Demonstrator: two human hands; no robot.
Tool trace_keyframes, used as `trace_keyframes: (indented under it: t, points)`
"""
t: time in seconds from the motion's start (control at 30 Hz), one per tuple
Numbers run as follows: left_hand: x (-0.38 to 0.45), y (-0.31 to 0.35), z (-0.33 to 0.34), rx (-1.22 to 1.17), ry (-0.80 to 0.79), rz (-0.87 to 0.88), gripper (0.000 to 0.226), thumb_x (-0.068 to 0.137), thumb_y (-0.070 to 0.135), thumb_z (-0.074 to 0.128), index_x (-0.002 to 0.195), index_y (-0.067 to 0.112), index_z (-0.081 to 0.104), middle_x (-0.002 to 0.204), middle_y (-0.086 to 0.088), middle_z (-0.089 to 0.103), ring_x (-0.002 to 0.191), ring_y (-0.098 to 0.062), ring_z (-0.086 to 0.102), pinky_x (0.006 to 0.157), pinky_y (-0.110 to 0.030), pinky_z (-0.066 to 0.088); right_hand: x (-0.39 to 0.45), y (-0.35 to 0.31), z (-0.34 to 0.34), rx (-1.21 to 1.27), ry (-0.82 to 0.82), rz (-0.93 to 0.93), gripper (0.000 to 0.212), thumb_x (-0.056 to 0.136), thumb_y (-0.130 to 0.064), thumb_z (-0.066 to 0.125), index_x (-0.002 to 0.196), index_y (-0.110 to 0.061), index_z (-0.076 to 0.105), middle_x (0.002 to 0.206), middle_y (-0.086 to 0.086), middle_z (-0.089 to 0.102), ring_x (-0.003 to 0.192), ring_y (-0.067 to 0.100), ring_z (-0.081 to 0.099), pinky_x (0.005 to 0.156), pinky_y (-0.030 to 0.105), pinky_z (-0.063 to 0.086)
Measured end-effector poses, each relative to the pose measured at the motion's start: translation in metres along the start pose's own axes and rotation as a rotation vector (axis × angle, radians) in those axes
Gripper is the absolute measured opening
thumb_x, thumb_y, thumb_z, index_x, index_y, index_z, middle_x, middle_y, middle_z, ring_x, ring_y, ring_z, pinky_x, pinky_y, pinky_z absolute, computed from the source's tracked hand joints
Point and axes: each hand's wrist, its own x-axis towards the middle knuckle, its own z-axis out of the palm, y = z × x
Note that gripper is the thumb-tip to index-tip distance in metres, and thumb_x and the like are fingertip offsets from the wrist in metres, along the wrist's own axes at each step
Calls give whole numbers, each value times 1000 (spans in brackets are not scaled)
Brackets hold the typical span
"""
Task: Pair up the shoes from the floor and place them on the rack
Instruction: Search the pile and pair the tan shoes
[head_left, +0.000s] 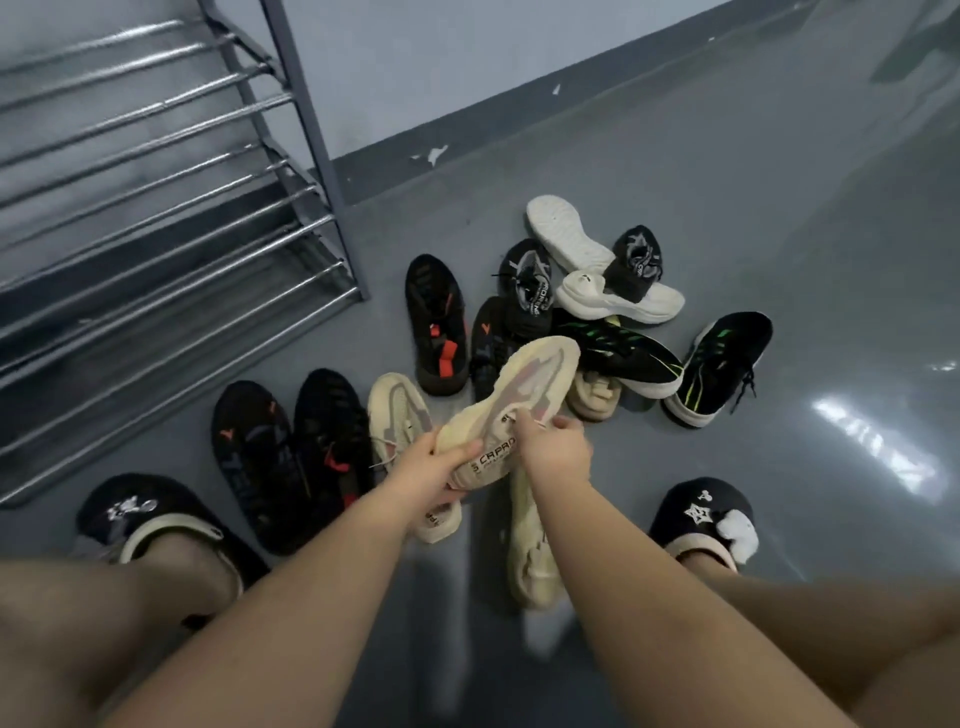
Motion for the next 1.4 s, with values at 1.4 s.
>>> trace_keyframes:
  t: [1.4]
  points:
    - [-9,-62,-56,-198,129,-143,51,96,24,50,144,11,36,144,-9,44,134,-26,40,109,-35,33,6,29,13,62,-516,28,42,95,5,46,134,-10,51,118,11,62,78,18,58,56,25,42]
